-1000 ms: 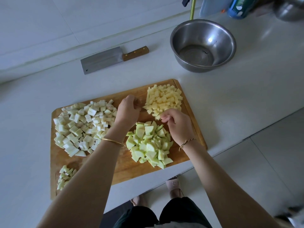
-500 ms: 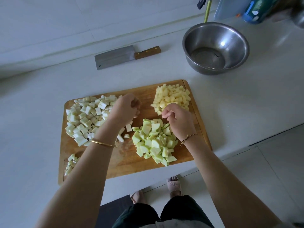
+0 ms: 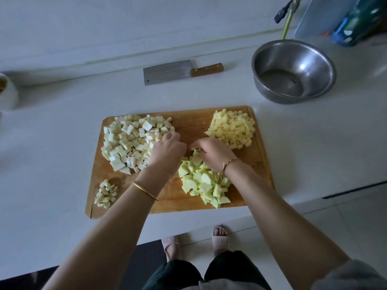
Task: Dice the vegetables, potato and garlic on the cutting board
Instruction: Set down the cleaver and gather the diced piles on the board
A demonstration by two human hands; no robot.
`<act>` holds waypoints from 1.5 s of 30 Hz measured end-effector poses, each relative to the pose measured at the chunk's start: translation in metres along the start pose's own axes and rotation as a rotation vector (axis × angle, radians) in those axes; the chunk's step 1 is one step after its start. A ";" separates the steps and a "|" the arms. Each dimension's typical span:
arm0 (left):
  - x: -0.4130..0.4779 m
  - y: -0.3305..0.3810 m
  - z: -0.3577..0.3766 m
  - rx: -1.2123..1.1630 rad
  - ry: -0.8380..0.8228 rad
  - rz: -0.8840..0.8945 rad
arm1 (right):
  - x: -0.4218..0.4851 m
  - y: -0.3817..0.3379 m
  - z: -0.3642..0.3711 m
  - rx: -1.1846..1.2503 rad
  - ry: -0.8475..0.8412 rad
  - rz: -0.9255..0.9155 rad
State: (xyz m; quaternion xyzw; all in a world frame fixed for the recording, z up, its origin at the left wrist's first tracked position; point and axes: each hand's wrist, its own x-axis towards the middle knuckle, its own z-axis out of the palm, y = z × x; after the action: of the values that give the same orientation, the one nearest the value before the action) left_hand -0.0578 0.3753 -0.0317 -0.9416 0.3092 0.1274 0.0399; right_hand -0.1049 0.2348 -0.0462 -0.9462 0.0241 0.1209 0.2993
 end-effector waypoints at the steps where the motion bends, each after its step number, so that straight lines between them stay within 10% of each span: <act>1: 0.001 0.000 0.000 -0.006 -0.003 -0.002 | -0.002 -0.001 -0.001 0.010 -0.003 0.002; 20: -0.022 -0.031 0.002 -0.539 0.197 -0.045 | -0.001 -0.010 0.004 -0.065 0.112 -0.089; 39: -0.049 -0.015 0.039 -0.197 0.281 -0.070 | -0.006 -0.013 0.010 -0.126 -0.051 -0.075; 45: -0.048 -0.011 0.044 -0.187 0.300 0.024 | -0.001 -0.006 0.008 -0.027 0.155 -0.095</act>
State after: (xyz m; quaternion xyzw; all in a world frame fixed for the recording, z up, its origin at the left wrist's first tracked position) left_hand -0.0983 0.4189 -0.0616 -0.9459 0.3097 0.0142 -0.0960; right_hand -0.1073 0.2448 -0.0491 -0.9567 0.0006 0.0331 0.2890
